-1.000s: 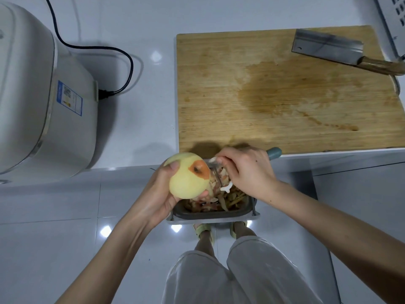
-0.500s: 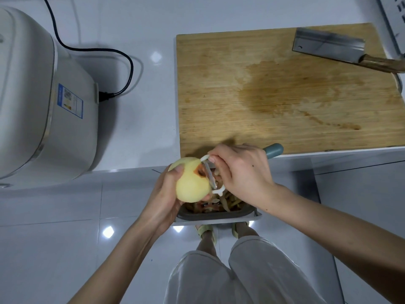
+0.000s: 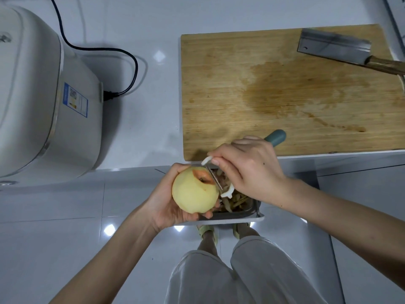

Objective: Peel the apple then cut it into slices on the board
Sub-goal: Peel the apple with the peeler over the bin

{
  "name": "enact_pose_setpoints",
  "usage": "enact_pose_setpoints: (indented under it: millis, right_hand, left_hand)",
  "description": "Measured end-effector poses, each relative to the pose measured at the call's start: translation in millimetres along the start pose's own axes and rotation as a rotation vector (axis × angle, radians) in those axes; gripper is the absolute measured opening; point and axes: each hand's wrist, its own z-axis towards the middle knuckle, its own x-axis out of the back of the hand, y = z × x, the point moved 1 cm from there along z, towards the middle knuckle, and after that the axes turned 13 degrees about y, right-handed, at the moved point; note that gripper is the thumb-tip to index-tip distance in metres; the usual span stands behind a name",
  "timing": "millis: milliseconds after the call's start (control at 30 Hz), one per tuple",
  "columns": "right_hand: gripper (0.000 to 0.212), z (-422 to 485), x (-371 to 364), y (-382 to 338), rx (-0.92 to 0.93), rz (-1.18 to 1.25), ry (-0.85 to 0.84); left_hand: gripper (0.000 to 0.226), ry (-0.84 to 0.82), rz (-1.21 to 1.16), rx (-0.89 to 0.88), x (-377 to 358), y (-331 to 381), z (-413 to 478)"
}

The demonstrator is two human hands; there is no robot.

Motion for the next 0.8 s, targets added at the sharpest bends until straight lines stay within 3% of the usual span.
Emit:
enact_pose_setpoints:
  millis: [300, 800]
  right_hand:
    - [0.026, 2.6, -1.9, -6.0, 0.293, -0.017, -0.079]
    - [0.03, -4.1, -7.1, 11.8, 0.242, -0.047, -0.14]
  left_hand:
    - [0.056, -0.025, 0.166, 0.145, 0.0, -3.2, 8.1]
    - [0.056, -0.017, 0.12, 0.184, -0.9, -6.2, 5.6]
